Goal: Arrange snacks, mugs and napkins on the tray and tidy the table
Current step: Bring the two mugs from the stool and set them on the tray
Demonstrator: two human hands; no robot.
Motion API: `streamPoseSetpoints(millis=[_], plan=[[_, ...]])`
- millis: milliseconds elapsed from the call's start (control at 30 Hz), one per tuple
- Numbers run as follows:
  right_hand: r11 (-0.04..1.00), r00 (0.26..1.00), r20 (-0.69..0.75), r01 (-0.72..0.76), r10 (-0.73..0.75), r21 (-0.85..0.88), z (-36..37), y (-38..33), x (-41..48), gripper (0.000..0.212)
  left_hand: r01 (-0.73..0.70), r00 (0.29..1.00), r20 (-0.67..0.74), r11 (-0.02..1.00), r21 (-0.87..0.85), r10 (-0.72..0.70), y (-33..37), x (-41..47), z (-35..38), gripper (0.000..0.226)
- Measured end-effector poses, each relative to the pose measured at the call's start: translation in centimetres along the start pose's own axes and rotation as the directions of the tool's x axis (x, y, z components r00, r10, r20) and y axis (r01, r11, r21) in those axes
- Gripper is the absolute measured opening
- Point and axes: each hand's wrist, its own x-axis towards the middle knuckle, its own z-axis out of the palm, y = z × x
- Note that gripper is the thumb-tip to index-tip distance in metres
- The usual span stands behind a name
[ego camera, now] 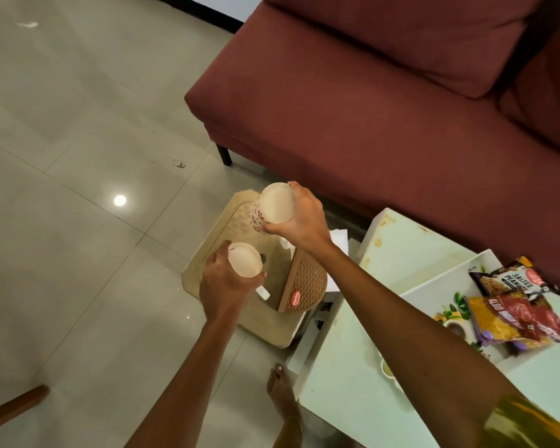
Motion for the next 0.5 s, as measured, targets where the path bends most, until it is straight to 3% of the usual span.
streamPoseSetpoints(millis=[233, 500], plan=[[0.998, 0.995, -0.079, -0.062, 0.059, -0.033, -9.8, 0.9, -6.1, 0.094, -0.127, 0.991, 0.035, 0.992, -0.017, 0.127, 6.7, -4.3, -1.7, 0.086], [0.984, 0.98, -0.122, -0.167, 0.159, -0.062, -19.6, 9.9, -17.4, 0.095, -0.231, 0.964, 0.117, 0.97, -0.068, 0.238, 13.0, -12.4, 2.6, 0.086]])
